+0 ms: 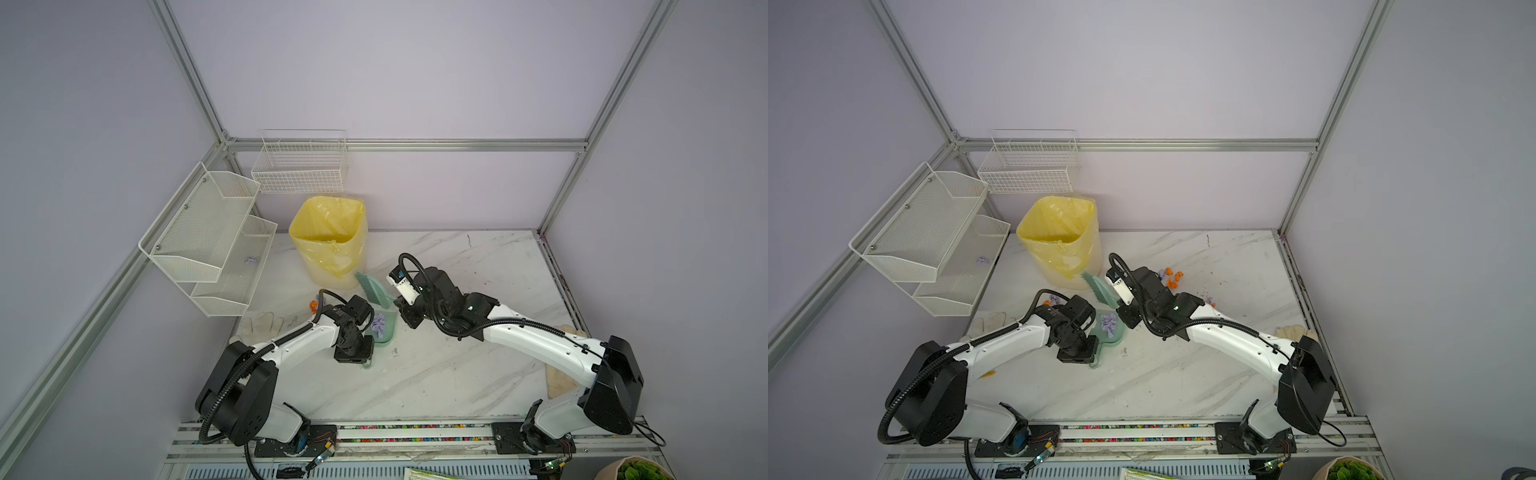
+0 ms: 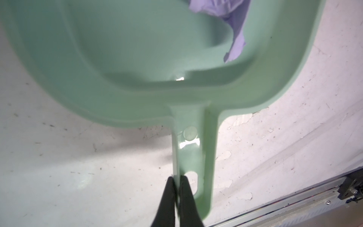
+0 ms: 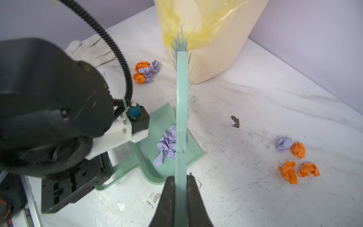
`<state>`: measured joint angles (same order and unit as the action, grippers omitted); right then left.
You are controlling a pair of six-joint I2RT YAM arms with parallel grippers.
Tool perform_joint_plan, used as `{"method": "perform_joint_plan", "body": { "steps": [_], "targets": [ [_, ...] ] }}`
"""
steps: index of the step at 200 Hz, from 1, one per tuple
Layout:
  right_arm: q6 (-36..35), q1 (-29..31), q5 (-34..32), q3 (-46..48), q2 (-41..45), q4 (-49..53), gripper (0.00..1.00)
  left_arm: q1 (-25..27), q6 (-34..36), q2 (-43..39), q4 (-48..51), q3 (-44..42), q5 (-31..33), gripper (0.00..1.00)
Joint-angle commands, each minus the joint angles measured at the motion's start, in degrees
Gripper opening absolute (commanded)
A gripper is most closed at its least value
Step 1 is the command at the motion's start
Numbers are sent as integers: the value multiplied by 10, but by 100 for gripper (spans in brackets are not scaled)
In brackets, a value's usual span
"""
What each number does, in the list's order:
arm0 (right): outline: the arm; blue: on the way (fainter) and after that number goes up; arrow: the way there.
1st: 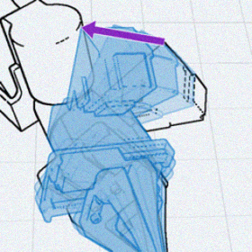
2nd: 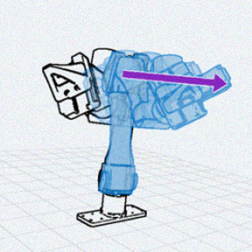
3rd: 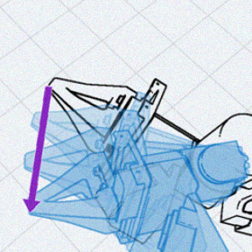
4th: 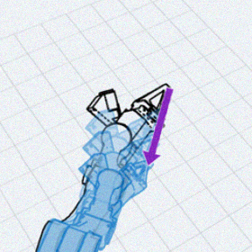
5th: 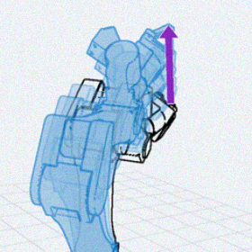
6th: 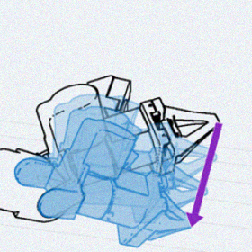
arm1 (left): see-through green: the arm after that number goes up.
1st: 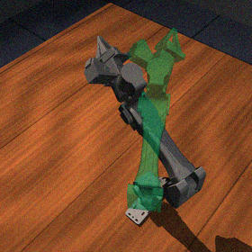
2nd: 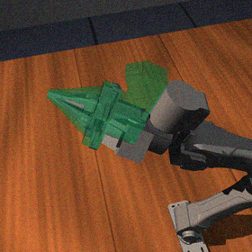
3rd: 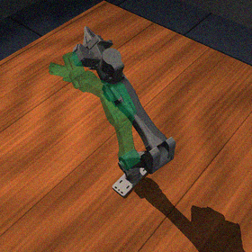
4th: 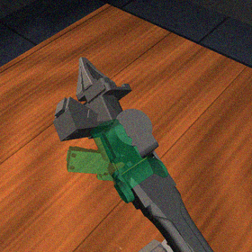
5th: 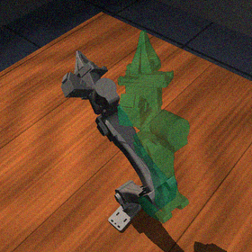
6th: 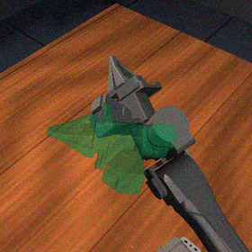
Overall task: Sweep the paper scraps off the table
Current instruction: 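Lift the dustpan with the left gripper and carry it toward the yellow bin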
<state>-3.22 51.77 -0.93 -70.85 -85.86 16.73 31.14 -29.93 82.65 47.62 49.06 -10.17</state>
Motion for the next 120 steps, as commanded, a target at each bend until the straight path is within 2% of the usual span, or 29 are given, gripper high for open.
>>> {"method": "perform_joint_plan", "body": {
  "steps": [1,50,109,120],
  "targets": [
    [73,-17,-44,-14,5,20,0,-3,26,-6,-2,65,17,0],
    [127,-47,-58,0,27,56,0,-3,40,-6,23,121,32,0],
    [159,-91,-59,30,58,66,0,-3,40,-12,18,140,60,0],
    [166,-102,-56,33,62,67,0,-3,39,-34,17,144,60,0]
  ]
}}
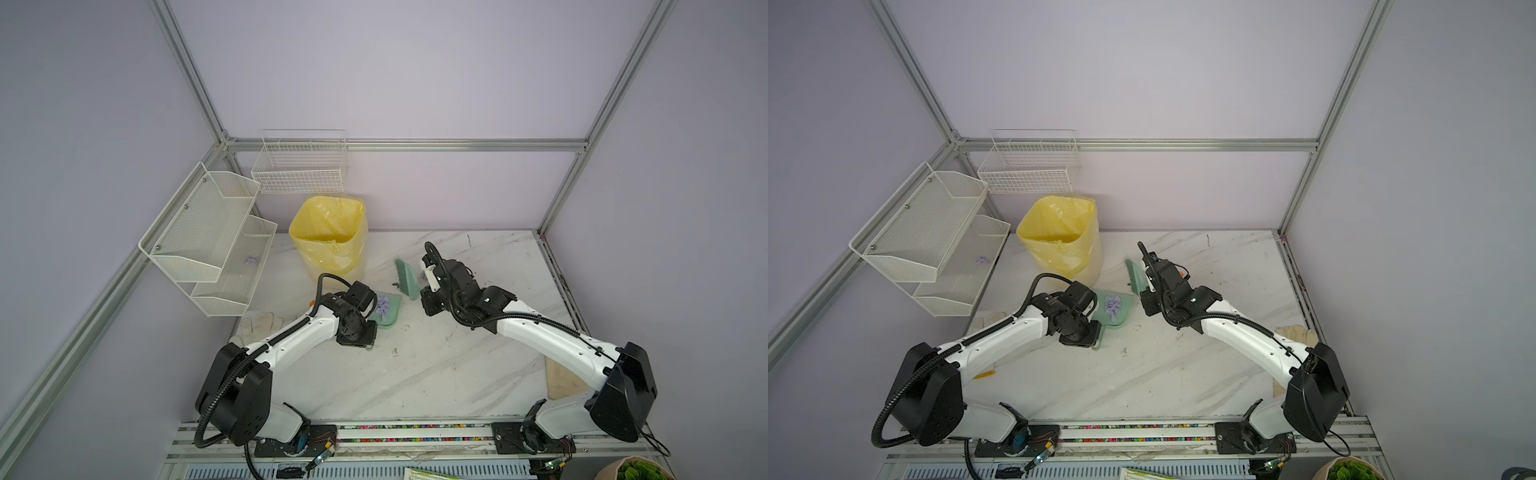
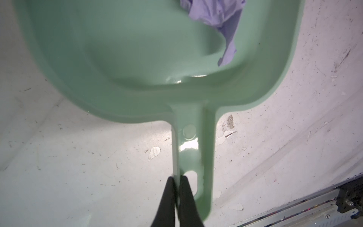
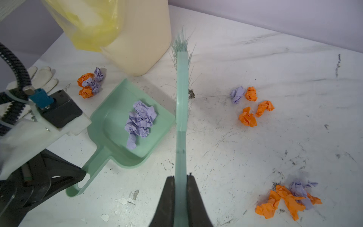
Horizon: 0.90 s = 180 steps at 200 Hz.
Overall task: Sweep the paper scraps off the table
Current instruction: 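Lift the dustpan with the left gripper and carry it toward the yellow bin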
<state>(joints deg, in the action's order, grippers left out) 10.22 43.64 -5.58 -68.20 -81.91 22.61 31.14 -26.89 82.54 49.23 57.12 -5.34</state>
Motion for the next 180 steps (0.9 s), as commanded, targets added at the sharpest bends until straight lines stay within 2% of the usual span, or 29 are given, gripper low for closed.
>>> {"method": "perform_joint_plan", "body": {
  "steps": [1,41,123,180],
  "targets": [
    [32,-23,-9,7,23,8,0,-3,9,-33,1,64,12,0],
    [43,-57,20,2,14,28,0,-3,21,-38,26,112,30,0],
    [46,-60,26,4,16,35,0,-5,69,-21,108,294,75,0],
    [45,-62,29,14,24,36,0,-29,95,33,157,403,92,0]
  ]
}}
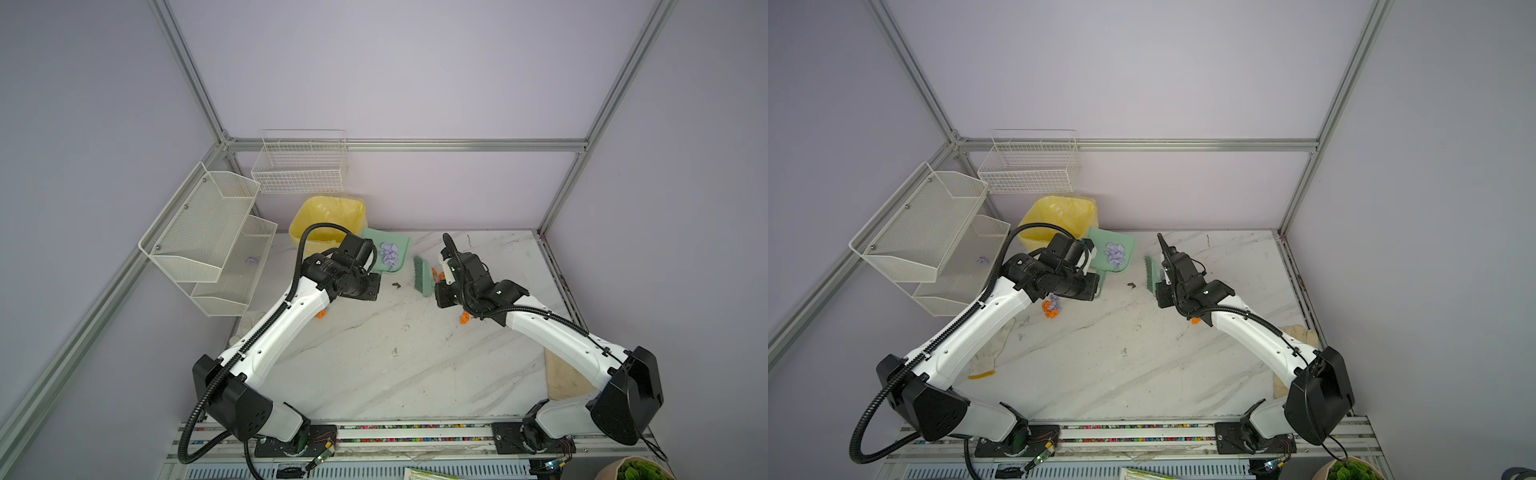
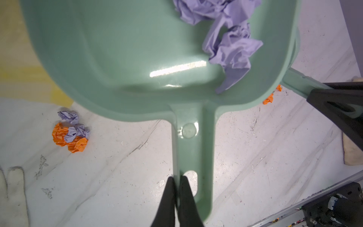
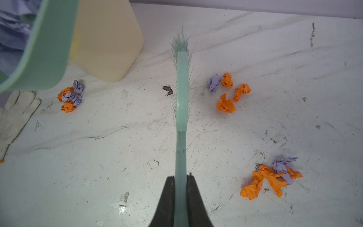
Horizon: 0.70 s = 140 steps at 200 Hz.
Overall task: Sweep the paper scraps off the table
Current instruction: 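Lift the dustpan with the left gripper and carry it toward the yellow bin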
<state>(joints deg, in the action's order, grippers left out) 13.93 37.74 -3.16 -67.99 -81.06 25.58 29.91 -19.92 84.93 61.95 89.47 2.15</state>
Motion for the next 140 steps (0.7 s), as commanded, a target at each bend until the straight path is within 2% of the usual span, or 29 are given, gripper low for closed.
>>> {"method": "perform_joint_plan", "body": {
  "steps": [1,88,140],
  "targets": [
    [8,-3,5,12,16,6,0,-17,26,10,32,82,18,0],
    [5,-6,7,30,42,7,0,-65,37,41,84,240,17,0],
    [0,-10,2,42,64,14,0,-99,59,52,114,310,73,0]
  ]
}}
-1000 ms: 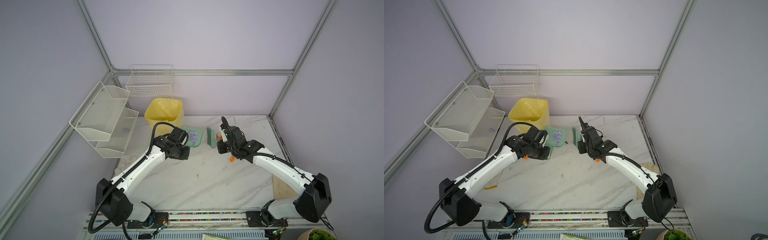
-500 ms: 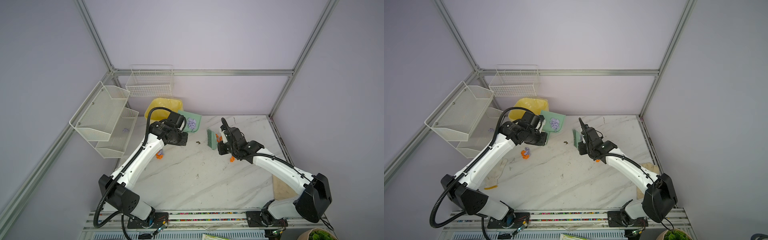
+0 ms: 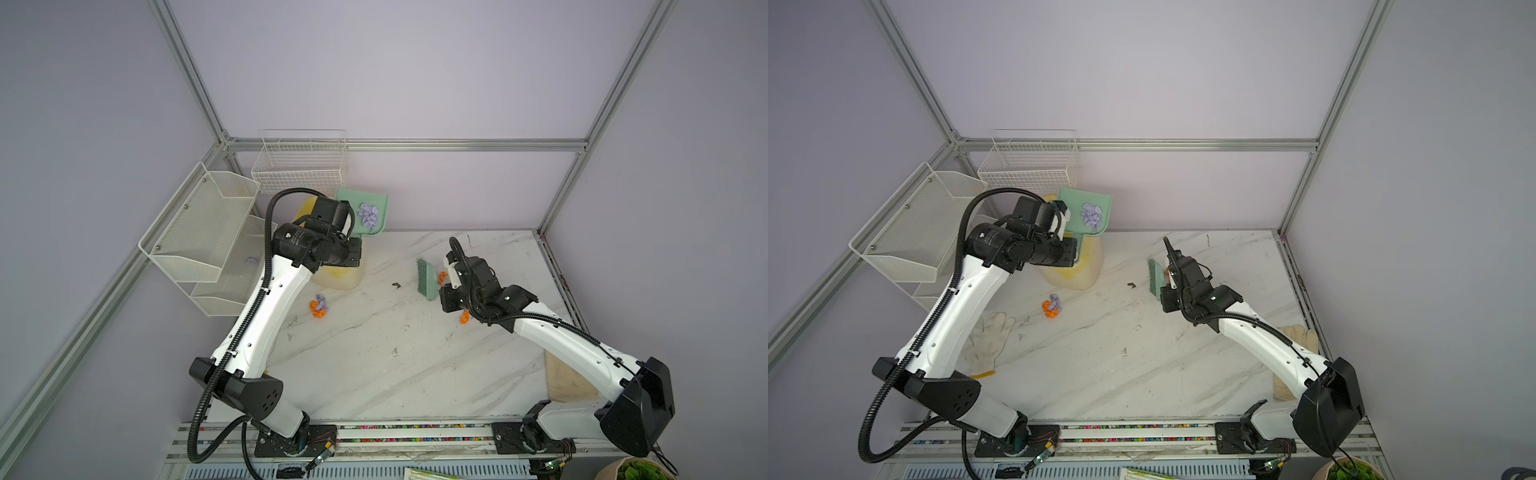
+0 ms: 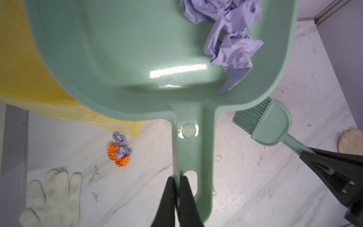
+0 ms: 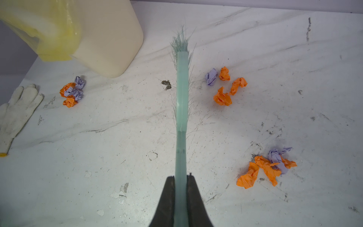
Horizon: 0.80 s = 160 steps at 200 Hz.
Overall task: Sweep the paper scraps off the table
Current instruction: 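Lift the dustpan with the left gripper and carry it toward the yellow bin, then tip the dustpan over the yellow bin with the left gripper to empty it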
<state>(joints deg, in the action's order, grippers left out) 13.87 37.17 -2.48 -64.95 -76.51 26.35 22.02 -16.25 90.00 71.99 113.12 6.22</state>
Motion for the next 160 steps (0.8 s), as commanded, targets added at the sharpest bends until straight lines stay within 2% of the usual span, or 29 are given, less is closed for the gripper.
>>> {"method": "perform_joint_plan", "body": {
  "steps": [1,25,63,160],
  "targets": [
    [0,-4,-5,12,19,7,0,-21,23,1,13,75,33,0],
    [-2,-5,-1,10,23,15,0,-44,34,6,19,94,56,0],
    [-1,-5,-1,15,33,20,0,-66,69,17,28,94,139,0],
    [4,-6,0,29,49,19,0,-80,147,23,-17,-3,325,0]
  ]
}}
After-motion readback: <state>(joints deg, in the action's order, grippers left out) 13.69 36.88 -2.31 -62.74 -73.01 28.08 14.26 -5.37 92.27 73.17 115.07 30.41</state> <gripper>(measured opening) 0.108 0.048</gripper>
